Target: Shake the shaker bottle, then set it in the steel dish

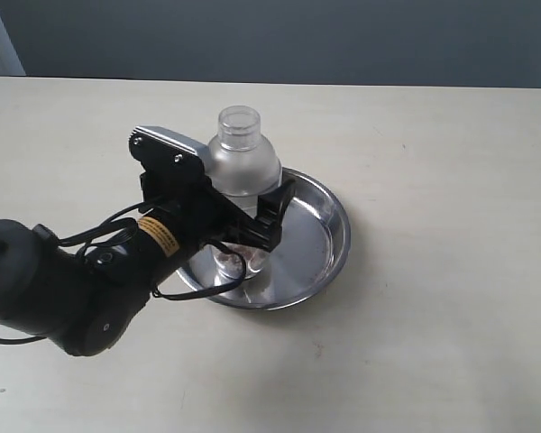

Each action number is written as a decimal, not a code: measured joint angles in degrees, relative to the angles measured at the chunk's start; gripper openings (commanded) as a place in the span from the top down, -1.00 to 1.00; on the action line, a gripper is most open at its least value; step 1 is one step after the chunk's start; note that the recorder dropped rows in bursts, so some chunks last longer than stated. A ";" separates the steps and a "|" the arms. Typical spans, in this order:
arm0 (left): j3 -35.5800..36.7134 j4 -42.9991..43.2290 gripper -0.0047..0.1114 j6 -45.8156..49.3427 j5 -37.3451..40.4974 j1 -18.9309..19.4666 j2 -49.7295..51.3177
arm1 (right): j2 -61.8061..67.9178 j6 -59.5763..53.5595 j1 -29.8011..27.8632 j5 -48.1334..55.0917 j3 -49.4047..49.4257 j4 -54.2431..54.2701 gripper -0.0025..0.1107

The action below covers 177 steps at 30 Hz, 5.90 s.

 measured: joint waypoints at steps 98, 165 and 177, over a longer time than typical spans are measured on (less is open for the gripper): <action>1.34 -42.61 0.91 46.81 31.19 0.00 -54.24 | 0.00 0.00 0.00 0.00 0.00 0.00 0.97; 32.41 -0.30 0.91 3.64 75.53 36.41 -105.60 | 0.00 0.00 0.00 0.00 0.00 0.00 0.97; 32.41 -0.30 0.91 3.75 75.53 36.41 -105.60 | 0.00 0.00 0.00 0.00 0.00 0.00 0.97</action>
